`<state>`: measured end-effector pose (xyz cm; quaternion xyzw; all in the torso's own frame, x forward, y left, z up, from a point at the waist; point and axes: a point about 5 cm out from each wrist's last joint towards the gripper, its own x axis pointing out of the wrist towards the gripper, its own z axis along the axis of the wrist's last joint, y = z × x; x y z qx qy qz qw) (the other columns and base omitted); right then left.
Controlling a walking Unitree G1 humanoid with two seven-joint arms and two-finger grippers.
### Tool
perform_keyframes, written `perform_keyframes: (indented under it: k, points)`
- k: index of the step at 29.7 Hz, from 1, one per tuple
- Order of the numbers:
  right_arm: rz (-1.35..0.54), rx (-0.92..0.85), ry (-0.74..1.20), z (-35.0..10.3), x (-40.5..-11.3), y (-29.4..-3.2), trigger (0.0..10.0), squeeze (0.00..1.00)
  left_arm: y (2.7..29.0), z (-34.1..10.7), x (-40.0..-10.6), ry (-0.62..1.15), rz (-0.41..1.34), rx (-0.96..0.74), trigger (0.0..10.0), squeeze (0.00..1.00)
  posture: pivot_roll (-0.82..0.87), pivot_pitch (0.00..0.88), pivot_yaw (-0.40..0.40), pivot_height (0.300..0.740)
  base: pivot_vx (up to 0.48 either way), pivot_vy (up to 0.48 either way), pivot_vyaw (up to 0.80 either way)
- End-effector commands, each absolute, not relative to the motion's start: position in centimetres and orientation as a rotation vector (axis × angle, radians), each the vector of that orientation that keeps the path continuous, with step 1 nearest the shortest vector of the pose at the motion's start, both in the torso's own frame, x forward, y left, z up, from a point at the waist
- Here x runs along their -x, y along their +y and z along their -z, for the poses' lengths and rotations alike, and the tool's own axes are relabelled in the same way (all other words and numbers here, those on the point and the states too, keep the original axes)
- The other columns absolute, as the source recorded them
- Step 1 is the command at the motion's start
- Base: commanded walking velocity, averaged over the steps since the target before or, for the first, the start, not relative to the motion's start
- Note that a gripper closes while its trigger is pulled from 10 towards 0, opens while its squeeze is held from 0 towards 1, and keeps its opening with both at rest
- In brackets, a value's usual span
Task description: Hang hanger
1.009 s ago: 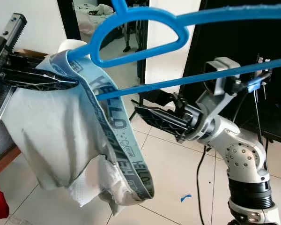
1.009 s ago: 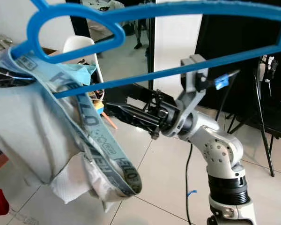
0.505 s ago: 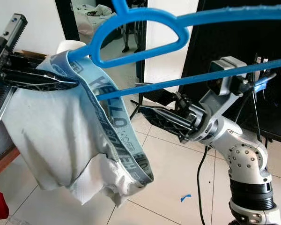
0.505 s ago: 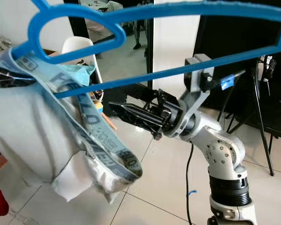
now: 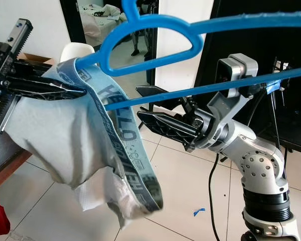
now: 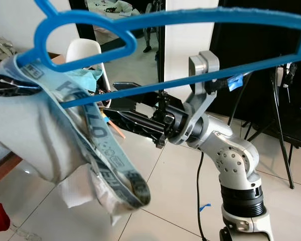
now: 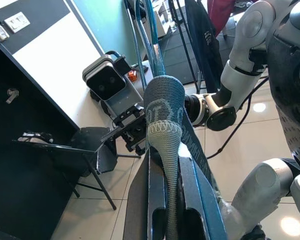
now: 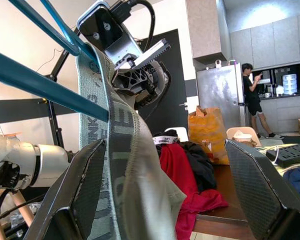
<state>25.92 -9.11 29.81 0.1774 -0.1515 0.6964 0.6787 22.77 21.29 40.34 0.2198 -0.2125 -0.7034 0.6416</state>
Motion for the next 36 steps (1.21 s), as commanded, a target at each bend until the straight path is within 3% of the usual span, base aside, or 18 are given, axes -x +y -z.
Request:
perform_keyframes:
  k: [1, 21, 28, 31, 33, 34, 35, 36]
  points:
    - [-1.612, -0.382, -0.354, -30.2, -25.2, -8.8, 10.0, 0.00, 21.1, -40.2, -22.8, -0.491, 1.614, -0.493, 10.0, 0.00, -0.01, 0.042, 0.040, 0.740, 0.000, 0.000, 0.00]
    - [-1.600, -0.323, -0.303, -29.8, -25.1, -7.8, 10.0, 0.00, 20.9, -40.2, -22.8, -0.496, 1.621, -0.494, 10.0, 0.00, -0.01, 0.042, 0.043, 0.740, 0.000, 0.000, 0.00]
    - [-1.532, -0.228, -0.203, -28.7, -25.9, -6.9, 10.0, 0.00, 20.5, -40.4, -22.5, -0.516, 1.636, -0.490, 10.0, 0.00, -0.01, 0.039, 0.041, 0.740, 0.000, 0.000, 0.00]
    - [-1.570, -0.079, -0.104, -26.8, -25.3, -6.4, 10.0, 0.00, 20.4, -40.7, -22.6, -0.535, 1.616, -0.498, 10.0, 0.00, -0.01, 0.038, 0.039, 0.740, 0.000, 0.000, 0.00]
    - [-1.570, -0.079, -0.104, -26.8, -25.3, -6.4, 10.0, 0.00, 20.4, -40.7, -22.6, -0.535, 1.616, -0.498, 10.0, 0.00, -0.01, 0.038, 0.039, 0.740, 0.000, 0.000, 0.00]
    - [-1.583, 0.070, 0.009, -24.8, -24.9, -6.4, 10.0, 0.00, 20.4, -41.1, -22.8, -0.560, 1.586, -0.503, 10.0, 0.00, -0.01, 0.037, 0.036, 0.740, 0.000, 0.000, 0.00]
    - [-1.583, 0.070, 0.009, -24.8, -24.9, -6.4, 10.0, 0.00, 20.4, -41.1, -22.8, -0.560, 1.586, -0.503, 10.0, 0.00, -0.01, 0.037, 0.036, 0.740, 0.000, 0.000, 0.00]
    - [-1.552, 0.195, 0.114, -23.1, -25.1, -6.6, 10.0, 0.00, 20.4, -41.4, -22.9, -0.586, 1.556, -0.508, 10.0, 0.00, -0.01, 0.035, 0.035, 0.740, 0.000, 0.000, 0.00]
